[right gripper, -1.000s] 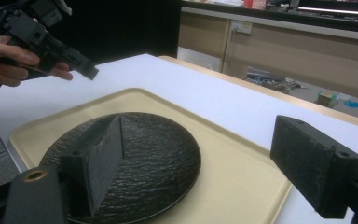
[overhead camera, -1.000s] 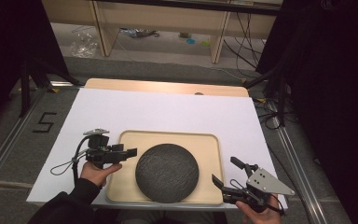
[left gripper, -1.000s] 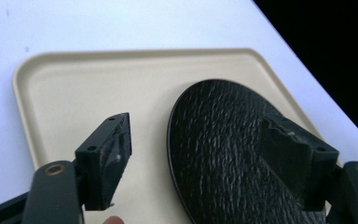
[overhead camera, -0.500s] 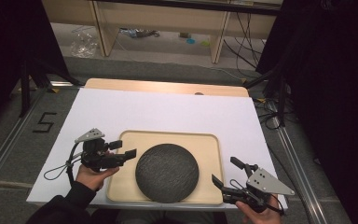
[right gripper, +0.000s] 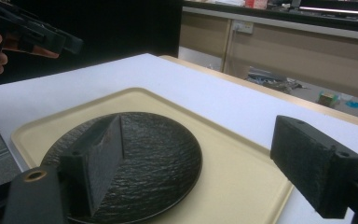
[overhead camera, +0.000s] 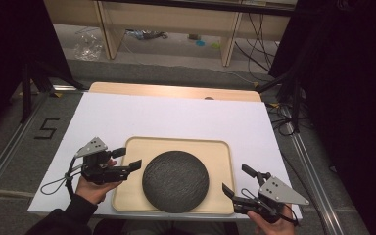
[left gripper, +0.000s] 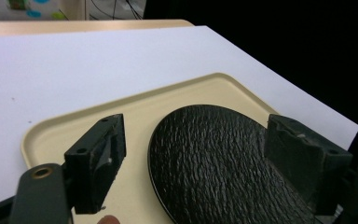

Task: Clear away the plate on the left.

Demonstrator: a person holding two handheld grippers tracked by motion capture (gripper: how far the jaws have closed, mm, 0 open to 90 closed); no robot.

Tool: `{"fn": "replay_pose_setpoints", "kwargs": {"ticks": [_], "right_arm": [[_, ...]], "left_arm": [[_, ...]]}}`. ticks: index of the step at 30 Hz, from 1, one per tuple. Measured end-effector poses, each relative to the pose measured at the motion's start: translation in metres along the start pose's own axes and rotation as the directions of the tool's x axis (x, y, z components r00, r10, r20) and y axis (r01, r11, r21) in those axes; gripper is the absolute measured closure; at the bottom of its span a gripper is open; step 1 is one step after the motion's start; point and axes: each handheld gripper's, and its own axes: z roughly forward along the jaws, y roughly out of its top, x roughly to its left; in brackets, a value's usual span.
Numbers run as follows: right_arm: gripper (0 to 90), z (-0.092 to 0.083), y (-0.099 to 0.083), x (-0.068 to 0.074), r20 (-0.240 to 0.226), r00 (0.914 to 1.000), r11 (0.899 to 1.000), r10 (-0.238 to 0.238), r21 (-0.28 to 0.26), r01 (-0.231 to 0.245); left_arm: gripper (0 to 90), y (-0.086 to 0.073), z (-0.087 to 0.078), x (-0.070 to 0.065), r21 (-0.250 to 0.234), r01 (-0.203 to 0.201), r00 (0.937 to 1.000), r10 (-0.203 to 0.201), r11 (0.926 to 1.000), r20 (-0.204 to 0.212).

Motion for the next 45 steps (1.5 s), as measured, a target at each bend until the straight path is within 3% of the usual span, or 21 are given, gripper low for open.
{"fn": "replay_pose_setpoints", "kwargs": {"ticks": [2, 3, 6, 7, 10, 11, 14, 15, 16, 19, 20, 22, 24, 28, 33, 35, 39, 42, 45], "right_arm": [[18.7, 0.000, 0.000, 0.000, 0.000, 1.0000, 1.000, 0.000, 0.000, 0.000], [18.6, 0.000, 0.000, 0.000, 0.004, 1.0000, 1.000, -0.002, 0.006, 0.002], [18.7, 0.000, 0.000, 0.000, 0.005, 1.0000, 1.000, -0.002, 0.007, 0.002], [18.7, 0.000, 0.000, 0.000, 0.005, 1.0000, 1.000, -0.002, 0.007, 0.002], [18.7, 0.000, 0.000, 0.000, 0.000, 1.0000, 1.000, -0.002, 0.006, 0.002], [18.7, 0.000, 0.000, 0.001, -0.011, 0.9999, 1.000, 0.009, 0.003, -0.009], [18.7, 0.000, 0.000, 0.000, 0.002, 1.0000, 1.000, -0.003, 0.000, 0.003], [18.7, 0.000, 0.000, 0.000, 0.004, 1.0000, 1.000, -0.002, 0.003, 0.002], [18.7, 0.000, 0.000, 0.000, 0.002, 1.0000, 1.000, -0.002, 0.003, 0.002], [18.7, 0.000, 0.000, 0.000, -0.017, 0.9999, 1.000, 0.001, 0.001, -0.001], [18.7, -0.001, 0.000, 0.001, -0.008, 1.0000, 1.000, 0.005, 0.016, -0.005], [18.6, -0.001, 0.000, 0.001, -0.010, 1.0000, 1.000, 0.003, 0.015, -0.002], [18.6, 0.000, 0.000, 0.000, -0.011, 0.9999, 1.000, -0.005, 0.009, 0.005], [18.6, 0.000, 0.000, 0.000, -0.011, 0.9999, 1.000, -0.006, 0.009, 0.006], [18.5, 0.000, 0.000, 0.001, -0.013, 0.9999, 1.000, -0.007, 0.009, 0.008], [18.5, 0.001, 0.000, 0.001, 0.001, 1.0000, 1.000, -0.007, 0.003, 0.007], [18.4, 0.001, -0.001, 0.001, 0.001, 1.0000, 1.000, -0.007, 0.003, 0.007], [18.4, 0.001, -0.001, 0.002, -0.007, 1.0000, 1.000, -0.003, 0.008, 0.003], [18.4, 0.001, -0.001, 0.002, -0.010, 0.9999, 1.000, 0.003, 0.013, -0.003]], "left_arm": [[20.2, 0.000, -0.001, -0.002, -0.006, -0.003, 1.0000, 0.002, 1.0000, -0.006], [20.2, 0.000, -0.003, -0.003, -0.017, -0.039, 0.9992, 0.039, 0.9991, 0.000], [20.1, -0.001, -0.004, -0.006, -0.024, -0.038, 0.9993, 0.038, 0.9990, -0.002], [19.9, -0.001, -0.005, -0.006, -0.020, -0.067, 0.9977, 0.068, 0.9975, 0.003], [19.3, -0.002, -0.006, -0.011, -0.023, -0.072, 0.9974, 0.072, 0.9971, -0.004], [19.2, -0.003, -0.007, -0.013, -0.024, -0.109, 0.9940, 0.109, 0.9937, -0.006], [19.0, -0.004, -0.010, -0.018, -0.035, -0.144, 0.9896, 0.144, 0.9890, -0.006], [18.9, -0.005, -0.011, -0.020, -0.041, -0.136, 0.9908, 0.135, 0.9899, -0.009], [18.7, -0.005, -0.012, -0.021, -0.045, -0.158, 0.9874, 0.158, 0.9864, 0.000], [17.8, -0.006, -0.013, -0.024, -0.041, -0.148, 0.9890, 0.147, 0.9882, -0.011], [17.5, -0.007, -0.015, -0.023, -0.032, -0.167, 0.9859, 0.167, 0.9854, -0.009], [16.9, -0.008, -0.017, -0.025, -0.036, -0.162, 0.9867, 0.161, 0.9861, -0.018], [16.6, -0.008, -0.020, -0.024, -0.037, -0.183, 0.9831, 0.182, 0.9825, -0.016], [16.5, -0.010, -0.025, -0.024, -0.047, -0.182, 0.9831, 0.181, 0.9821, -0.028], [15.7, -0.013, -0.034, -0.021, -0.061, -0.151, 0.9881, 0.149, 0.9866, -0.036], [15.4, -0.014, -0.039, -0.020, -0.065, -0.175, 0.9841, 0.173, 0.9824, -0.041], [15.2, -0.016, -0.043, -0.021, -0.063, -0.182, 0.9828, 0.179, 0.9813, -0.045], [15.1, -0.019, -0.047, -0.022, -0.054, -0.204, 0.9779, 0.201, 0.9775, -0.058], [15.1, -0.021, -0.047, -0.023, -0.051, -0.192, 0.9805, 0.190, 0.9800, -0.051]]}}
